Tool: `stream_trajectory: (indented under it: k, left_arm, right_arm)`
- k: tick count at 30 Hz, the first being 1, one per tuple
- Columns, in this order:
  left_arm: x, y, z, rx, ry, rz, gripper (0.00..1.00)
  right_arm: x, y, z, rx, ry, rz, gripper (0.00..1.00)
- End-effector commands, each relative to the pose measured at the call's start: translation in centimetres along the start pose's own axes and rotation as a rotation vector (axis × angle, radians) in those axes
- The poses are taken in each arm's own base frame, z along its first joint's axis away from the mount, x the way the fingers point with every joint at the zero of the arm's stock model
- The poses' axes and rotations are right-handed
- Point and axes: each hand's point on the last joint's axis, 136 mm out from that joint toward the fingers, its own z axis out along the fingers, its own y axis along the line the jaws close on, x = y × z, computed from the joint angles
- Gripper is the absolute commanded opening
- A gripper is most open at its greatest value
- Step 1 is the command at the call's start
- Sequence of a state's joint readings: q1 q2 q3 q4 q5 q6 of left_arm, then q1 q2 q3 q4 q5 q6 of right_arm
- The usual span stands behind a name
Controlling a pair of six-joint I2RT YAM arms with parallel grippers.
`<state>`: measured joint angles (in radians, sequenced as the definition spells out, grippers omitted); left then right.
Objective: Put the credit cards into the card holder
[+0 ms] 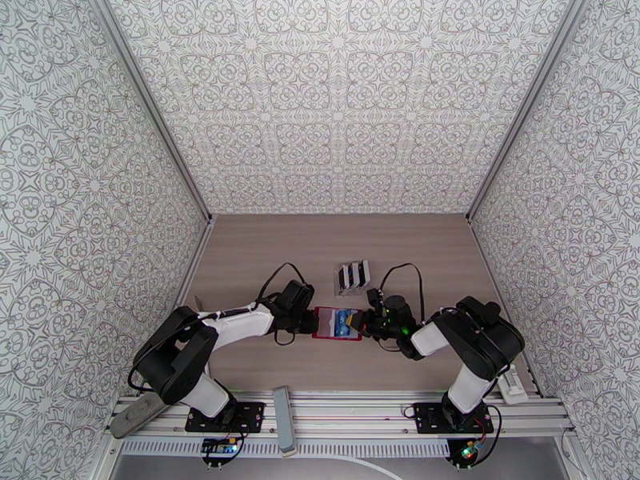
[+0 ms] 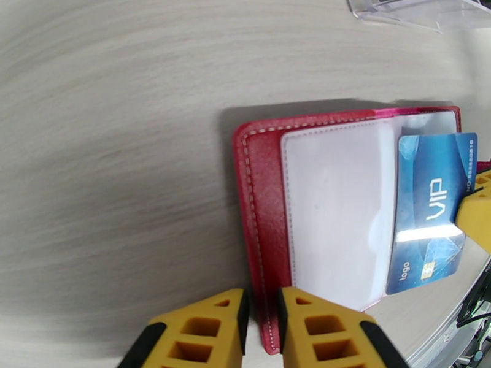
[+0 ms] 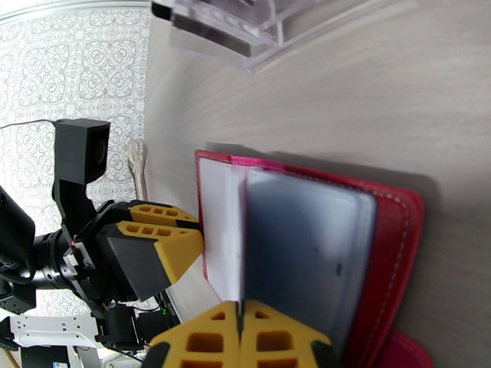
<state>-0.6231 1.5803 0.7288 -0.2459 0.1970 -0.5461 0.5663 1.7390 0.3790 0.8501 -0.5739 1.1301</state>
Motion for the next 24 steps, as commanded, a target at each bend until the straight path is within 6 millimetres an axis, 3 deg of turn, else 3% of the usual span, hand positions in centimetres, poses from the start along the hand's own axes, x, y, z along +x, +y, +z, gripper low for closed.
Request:
stream_trajectory:
  k: [1,24]
  left_arm:
    - [2.22,3.12,0.61,-0.096,0.068,-0.035,0.22]
    - [2.26,3.03,0.75,-0.087,0.066,-0.040,0.22]
  right_arm:
    - [-0.24,0.09,0.18,-0.011,0.006,0.002,0.00]
    - [-0.39,-0.42,0.77,-0.006,0.008,0.004,0.00]
